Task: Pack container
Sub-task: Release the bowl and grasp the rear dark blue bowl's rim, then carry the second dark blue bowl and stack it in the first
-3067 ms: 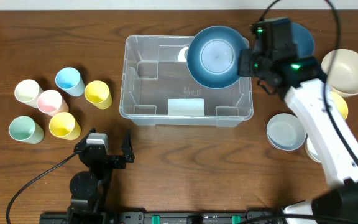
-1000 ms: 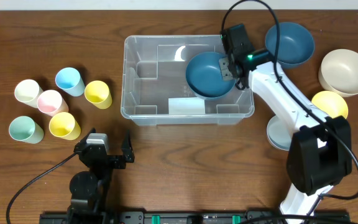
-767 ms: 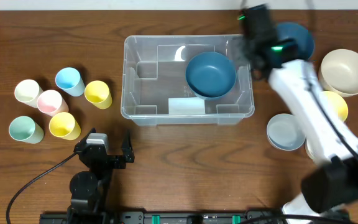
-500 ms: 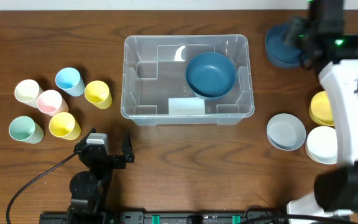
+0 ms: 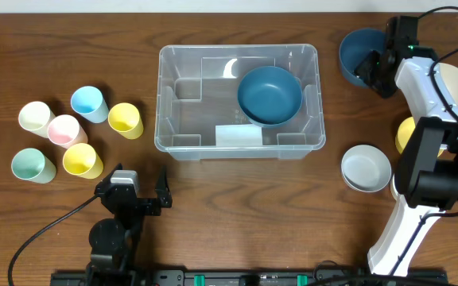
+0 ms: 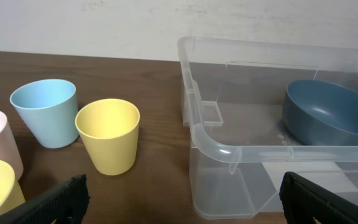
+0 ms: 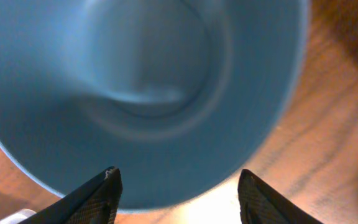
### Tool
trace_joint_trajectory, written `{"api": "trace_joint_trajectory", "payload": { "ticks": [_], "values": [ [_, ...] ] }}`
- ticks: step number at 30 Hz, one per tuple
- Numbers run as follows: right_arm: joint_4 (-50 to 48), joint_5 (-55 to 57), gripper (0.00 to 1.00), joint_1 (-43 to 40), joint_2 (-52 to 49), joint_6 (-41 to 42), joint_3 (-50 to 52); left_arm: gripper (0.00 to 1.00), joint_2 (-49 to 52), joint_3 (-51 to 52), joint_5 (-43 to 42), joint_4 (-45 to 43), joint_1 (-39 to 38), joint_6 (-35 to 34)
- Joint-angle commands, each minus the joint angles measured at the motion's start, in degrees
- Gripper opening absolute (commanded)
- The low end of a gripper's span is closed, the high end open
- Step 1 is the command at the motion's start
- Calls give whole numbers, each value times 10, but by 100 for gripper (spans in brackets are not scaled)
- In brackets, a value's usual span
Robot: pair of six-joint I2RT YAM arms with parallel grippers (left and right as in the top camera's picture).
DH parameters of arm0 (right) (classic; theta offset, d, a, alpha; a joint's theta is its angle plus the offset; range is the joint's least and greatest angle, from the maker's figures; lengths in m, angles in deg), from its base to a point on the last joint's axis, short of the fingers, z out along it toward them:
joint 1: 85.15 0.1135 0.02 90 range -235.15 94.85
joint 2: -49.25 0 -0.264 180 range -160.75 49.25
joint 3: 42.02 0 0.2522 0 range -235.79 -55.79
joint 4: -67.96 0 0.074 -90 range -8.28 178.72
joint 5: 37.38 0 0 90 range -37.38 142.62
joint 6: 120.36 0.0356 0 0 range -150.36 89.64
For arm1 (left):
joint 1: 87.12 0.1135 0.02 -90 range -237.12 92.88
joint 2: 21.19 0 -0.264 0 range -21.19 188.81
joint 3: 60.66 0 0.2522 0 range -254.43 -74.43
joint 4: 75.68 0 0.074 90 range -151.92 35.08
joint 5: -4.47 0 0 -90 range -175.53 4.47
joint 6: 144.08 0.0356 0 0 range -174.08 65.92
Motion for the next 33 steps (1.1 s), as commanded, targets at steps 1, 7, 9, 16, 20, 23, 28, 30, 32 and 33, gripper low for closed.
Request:
{"api": "trace_joint_trajectory", "payload": {
  "ticks": [1, 7, 9, 16, 20, 23, 28, 30, 32, 33],
  "values": [
    [-12, -11, 59, -2, 0, 14, -1, 98, -4, 10, -4, 19, 2, 1],
    [-20, -10, 40, -2, -2, 20, 0, 98, -4, 10, -4, 19, 2, 1],
    [-16, -10, 33, -2, -6, 20, 0, 98, -4, 10, -4, 19, 2, 1],
    [11, -11, 20, -2, -38, 20, 0, 98, -4, 10, -4, 19, 2, 1],
    [13, -11, 18, -3, -46, 19, 0, 98, -4, 10, -4, 19, 2, 1],
    [6, -9, 18, -5, -46, 17, 0, 98, -4, 10, -4, 19, 2, 1],
    [-7, -9, 11, -10, -46, 1, 0, 98, -4, 10, -4, 19, 2, 1],
    [-10, -9, 8, -12, -46, -5, 0, 98, -4, 10, -4, 19, 2, 1],
    [-10, -9, 8, -13, -46, -7, 0, 98, -4, 10, -4, 19, 2, 1],
    [-10, -7, 7, -14, -46, -7, 0, 98, -4, 10, -4, 19, 2, 1]
  ]
}}
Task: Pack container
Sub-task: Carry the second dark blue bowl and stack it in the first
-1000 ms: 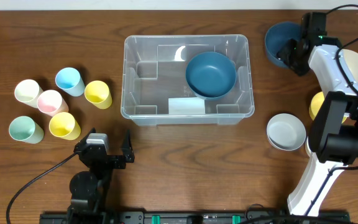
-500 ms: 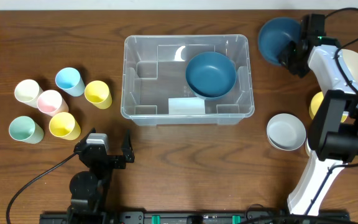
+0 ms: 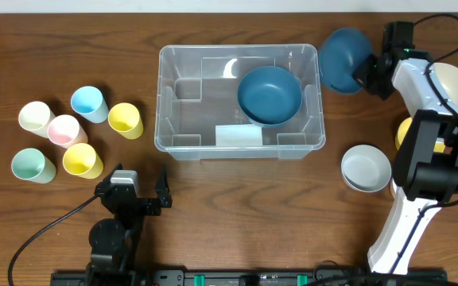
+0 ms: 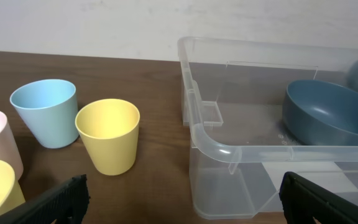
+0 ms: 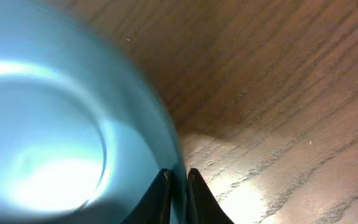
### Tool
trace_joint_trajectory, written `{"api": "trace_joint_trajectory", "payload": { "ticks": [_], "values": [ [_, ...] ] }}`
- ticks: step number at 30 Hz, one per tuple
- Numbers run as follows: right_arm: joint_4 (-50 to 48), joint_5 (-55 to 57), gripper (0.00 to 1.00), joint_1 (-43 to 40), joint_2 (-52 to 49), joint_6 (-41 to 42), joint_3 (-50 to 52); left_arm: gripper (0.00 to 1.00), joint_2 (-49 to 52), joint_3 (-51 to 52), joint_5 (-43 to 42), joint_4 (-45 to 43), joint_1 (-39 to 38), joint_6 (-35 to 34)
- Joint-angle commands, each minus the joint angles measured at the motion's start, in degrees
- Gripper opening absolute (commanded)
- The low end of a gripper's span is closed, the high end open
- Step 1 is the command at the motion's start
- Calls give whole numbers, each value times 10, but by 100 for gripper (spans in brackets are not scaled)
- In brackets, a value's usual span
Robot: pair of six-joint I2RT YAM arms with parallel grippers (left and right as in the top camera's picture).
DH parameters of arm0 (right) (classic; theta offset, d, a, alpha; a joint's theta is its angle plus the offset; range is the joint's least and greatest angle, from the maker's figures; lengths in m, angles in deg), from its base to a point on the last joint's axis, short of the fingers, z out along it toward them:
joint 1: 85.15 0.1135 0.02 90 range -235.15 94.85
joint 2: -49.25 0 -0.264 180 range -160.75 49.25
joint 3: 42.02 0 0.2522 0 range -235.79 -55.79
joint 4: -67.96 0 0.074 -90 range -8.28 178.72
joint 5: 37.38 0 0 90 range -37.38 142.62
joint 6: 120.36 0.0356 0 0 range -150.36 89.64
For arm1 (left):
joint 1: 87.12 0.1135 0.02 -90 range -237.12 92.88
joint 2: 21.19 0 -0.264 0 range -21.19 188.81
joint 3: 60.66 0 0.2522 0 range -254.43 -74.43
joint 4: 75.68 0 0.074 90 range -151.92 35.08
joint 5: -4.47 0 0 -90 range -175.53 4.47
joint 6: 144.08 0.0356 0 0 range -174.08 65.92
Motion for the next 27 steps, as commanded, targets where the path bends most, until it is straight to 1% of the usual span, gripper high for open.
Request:
{"api": "trace_joint_trajectory", "payload": {
  "ticks": [1, 2, 3, 9, 13, 20, 24, 27],
  "values": [
    [7, 17, 5, -6, -7, -14, 3, 98, -4, 10, -4, 19, 2, 1],
    [7, 17, 2, -6, -7, -15, 3, 98, -4, 10, -4, 19, 2, 1],
    [7, 17, 1, -7, -7, -18, 3, 98, -4, 10, -4, 19, 2, 1],
    [6, 17, 1, -8, -5, -35, 2, 98, -4, 10, -4, 19, 2, 1],
    [20, 11, 1, -19, 21, -52, -12, 98, -4, 10, -4, 19, 2, 1],
    [81, 11, 1, -52, 136, -84, -66, 98, -4, 10, -4, 19, 2, 1],
    [91, 11, 1, -58, 218, -101, -70, 98, -4, 10, -4, 19, 2, 1],
    [93, -24, 1, -52, 272, -119, -70, 98, -4, 10, -4, 19, 2, 1]
  ]
}}
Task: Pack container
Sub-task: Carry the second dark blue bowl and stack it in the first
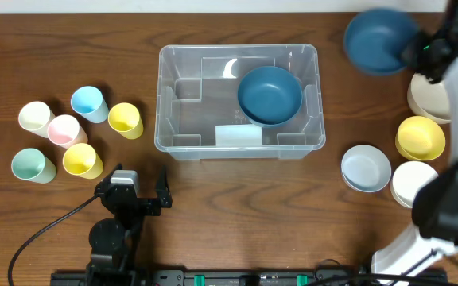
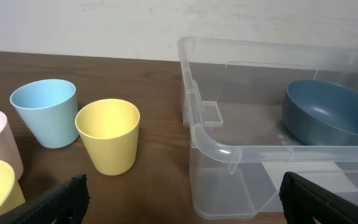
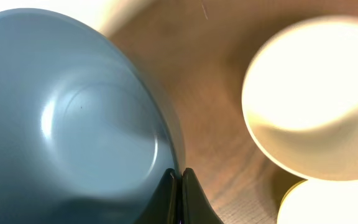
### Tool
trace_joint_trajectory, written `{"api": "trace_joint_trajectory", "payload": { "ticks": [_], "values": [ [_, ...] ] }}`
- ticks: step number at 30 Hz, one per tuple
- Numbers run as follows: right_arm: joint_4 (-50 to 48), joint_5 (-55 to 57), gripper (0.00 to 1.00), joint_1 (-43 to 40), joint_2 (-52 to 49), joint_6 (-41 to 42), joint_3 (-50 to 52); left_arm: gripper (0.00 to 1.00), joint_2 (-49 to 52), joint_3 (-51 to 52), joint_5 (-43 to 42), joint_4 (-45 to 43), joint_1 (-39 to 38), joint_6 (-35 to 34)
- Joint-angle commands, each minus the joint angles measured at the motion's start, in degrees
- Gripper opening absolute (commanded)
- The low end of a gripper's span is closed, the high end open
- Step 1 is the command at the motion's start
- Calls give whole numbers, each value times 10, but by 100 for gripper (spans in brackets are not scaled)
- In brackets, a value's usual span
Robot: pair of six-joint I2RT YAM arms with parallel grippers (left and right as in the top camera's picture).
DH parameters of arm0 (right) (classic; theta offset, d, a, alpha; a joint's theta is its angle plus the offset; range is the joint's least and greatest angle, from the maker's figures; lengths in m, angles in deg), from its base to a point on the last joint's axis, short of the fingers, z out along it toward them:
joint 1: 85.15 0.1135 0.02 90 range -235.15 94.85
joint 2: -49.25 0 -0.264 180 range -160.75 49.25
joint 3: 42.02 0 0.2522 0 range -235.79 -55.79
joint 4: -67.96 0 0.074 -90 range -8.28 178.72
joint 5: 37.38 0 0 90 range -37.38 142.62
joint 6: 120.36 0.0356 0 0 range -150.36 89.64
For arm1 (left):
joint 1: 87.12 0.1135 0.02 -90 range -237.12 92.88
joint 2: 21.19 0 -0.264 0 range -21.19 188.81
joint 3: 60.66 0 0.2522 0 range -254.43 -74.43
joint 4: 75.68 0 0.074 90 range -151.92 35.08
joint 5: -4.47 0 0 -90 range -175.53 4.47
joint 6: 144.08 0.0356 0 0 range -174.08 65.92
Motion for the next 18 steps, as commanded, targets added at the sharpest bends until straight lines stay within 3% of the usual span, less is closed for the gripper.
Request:
{"api": "trace_joint_trajectory", "payload": {
  "ticks": [1, 8, 18],
  "values": [
    [3, -57, 1, 14, 77, -40, -21, 98, -4, 10, -4, 19, 2, 1],
    [50, -111, 1, 95, 145, -78, -21, 98, -4, 10, -4, 19, 2, 1],
    [89, -46, 1, 218, 92, -101, 12, 98, -4, 10, -4, 19, 2, 1]
  ]
}}
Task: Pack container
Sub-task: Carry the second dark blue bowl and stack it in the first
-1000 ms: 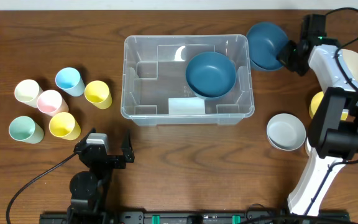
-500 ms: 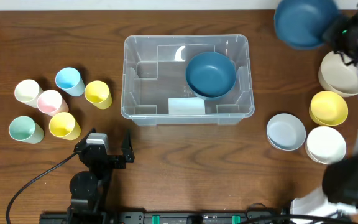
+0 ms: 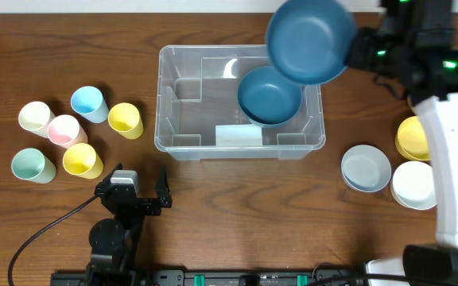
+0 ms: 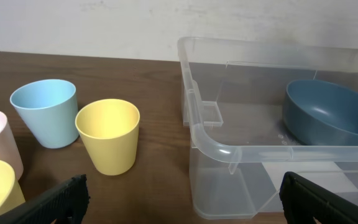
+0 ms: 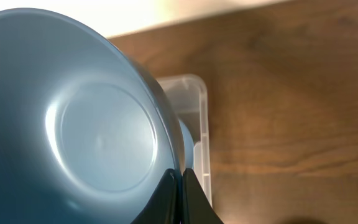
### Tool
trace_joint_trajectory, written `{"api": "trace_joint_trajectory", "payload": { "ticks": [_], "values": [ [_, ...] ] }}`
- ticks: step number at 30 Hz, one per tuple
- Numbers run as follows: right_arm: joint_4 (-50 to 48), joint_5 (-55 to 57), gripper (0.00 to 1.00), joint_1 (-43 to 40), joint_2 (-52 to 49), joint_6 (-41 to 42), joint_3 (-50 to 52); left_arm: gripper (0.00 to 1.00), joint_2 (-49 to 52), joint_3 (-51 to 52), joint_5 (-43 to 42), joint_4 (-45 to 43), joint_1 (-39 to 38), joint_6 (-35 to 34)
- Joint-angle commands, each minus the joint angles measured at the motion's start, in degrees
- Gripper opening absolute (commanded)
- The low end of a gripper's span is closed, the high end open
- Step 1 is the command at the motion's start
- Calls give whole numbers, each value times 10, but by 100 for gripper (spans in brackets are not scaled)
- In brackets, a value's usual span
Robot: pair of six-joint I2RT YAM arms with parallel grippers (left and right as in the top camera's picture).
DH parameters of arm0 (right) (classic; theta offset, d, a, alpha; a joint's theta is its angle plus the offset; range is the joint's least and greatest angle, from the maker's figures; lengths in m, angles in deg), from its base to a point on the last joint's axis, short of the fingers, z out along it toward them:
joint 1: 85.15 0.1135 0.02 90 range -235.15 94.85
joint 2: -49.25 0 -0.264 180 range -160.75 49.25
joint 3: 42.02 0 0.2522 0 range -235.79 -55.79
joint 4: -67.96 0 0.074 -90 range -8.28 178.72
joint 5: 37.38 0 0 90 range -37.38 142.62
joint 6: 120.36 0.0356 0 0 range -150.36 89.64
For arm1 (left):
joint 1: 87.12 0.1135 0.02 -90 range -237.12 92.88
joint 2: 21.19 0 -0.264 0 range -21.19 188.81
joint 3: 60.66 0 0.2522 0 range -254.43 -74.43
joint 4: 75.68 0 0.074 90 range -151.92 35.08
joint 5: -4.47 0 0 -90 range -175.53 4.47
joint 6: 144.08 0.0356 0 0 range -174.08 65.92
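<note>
A clear plastic container [image 3: 183,119] stands mid-table with one dark blue bowl [image 3: 269,97] lying in its right half. A second dark blue bowl [image 3: 309,40] hangs high above the container's back right corner, its rim pinched by my right gripper [image 5: 180,186], which is shut on it; this bowl [image 5: 73,137] fills the right wrist view. My left gripper [image 3: 137,195] rests open near the front edge, left of the container [image 4: 229,149], with nothing between its fingers. Several coloured cups [image 3: 86,103] stand at the left.
At the right stand a pale grey-blue bowl [image 3: 366,168], a white bowl [image 3: 414,184] and a yellow bowl [image 3: 413,137]. Yellow [image 4: 107,143] and light blue [image 4: 44,112] cups are close to the container's left wall.
My right gripper has carried the blue bowl from the far right back of the table leftward; it now hangs over the container's back right corner. The left arm has not moved.
My right gripper was open around the blue bowl standing at the back right. Then it was shut on the rim with the bowl tilted beside the container. Then the bowl was up in the air at the right, and now it is over the container.
</note>
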Motion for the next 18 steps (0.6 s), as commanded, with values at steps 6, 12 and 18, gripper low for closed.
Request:
{"api": "trace_joint_trajectory", "payload": {
  "ticks": [6, 12, 18],
  "values": [
    [-3, 26, 1, 48, -98, -20, 19, 98, -4, 10, -4, 19, 2, 1],
    [-25, 26, 1, 68, -167, -19, 19, 98, -4, 10, -4, 19, 2, 1],
    [-24, 29, 24, 67, -186, -20, 18, 98, -4, 10, -4, 19, 2, 1]
  ]
}}
